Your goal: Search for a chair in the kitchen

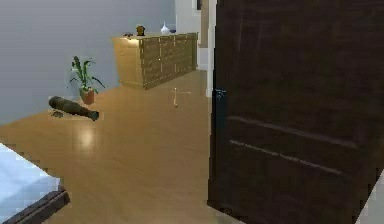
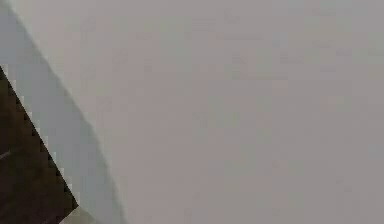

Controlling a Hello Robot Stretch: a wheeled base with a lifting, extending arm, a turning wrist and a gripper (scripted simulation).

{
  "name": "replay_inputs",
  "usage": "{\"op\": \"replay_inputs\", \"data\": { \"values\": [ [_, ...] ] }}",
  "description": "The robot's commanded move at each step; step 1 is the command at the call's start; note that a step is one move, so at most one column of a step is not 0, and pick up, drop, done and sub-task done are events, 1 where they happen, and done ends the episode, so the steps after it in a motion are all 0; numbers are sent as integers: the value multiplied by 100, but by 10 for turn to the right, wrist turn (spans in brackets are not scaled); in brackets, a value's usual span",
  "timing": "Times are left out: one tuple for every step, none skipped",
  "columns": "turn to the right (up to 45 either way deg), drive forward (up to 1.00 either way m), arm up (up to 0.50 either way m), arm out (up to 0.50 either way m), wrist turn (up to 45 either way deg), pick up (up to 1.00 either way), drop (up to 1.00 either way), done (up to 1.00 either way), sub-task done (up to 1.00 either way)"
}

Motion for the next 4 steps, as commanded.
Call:
{"op": "replay_inputs", "data": {
  "values": [
    [-210,0,0,0,0,0,0,0,0],
    [0,95,0,0,0,0,0,0,0],
    [0,40,0,0,0,0,0,0,0],
    [450,0,0,0,0,0,0,0,0]
  ]
}}
